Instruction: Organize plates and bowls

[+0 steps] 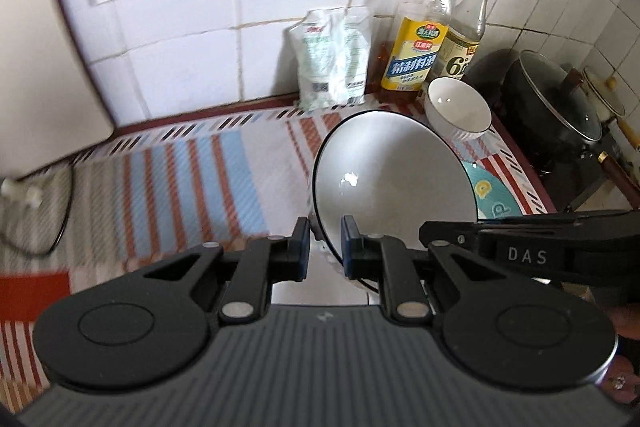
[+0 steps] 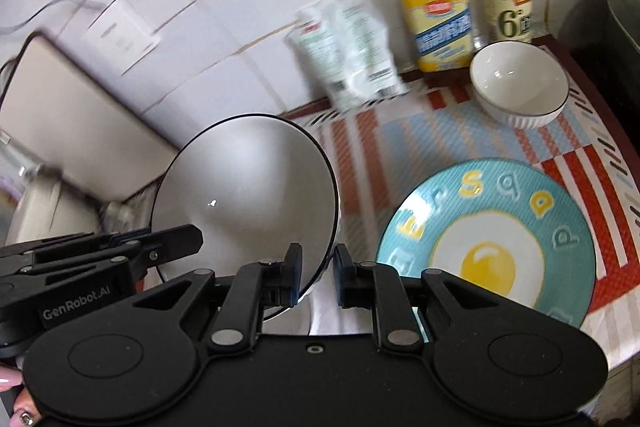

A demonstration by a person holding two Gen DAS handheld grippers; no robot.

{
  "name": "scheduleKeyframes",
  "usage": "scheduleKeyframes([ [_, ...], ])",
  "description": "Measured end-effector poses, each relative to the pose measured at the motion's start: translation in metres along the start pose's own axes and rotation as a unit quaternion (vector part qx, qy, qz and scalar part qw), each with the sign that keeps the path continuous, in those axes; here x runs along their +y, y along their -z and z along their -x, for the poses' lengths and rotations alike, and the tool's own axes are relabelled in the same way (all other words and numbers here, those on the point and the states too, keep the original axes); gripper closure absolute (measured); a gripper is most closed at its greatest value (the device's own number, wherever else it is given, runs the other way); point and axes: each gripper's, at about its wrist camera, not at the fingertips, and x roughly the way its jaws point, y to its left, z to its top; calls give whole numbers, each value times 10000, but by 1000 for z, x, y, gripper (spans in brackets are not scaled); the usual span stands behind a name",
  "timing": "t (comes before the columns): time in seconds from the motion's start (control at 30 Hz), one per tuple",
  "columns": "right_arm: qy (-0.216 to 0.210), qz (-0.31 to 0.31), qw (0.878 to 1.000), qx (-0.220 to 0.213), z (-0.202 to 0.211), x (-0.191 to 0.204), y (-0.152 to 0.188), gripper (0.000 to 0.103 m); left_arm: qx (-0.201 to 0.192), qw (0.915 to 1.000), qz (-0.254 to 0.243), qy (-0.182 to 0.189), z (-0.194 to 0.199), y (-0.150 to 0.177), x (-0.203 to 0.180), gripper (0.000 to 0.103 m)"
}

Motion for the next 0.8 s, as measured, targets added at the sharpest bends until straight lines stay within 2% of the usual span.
scheduleKeyframes([
  [0.23, -70, 367, 9993, 81, 7, 27, 26, 82, 164, 9987, 461, -148, 19, 44, 19, 89],
  [0.5, 99, 532, 9985, 56, -3, 44, 40, 82, 378, 9962, 786, -44, 3, 72, 40, 89],
  [0.67, 228, 440, 9987, 116, -21, 42, 46, 82, 486, 9964, 686, -82, -15, 72, 46, 89],
  [0.8, 311, 360, 9987, 189, -38, 40, 48, 83, 592, 9972, 419, -165, -30, 70, 47, 89],
])
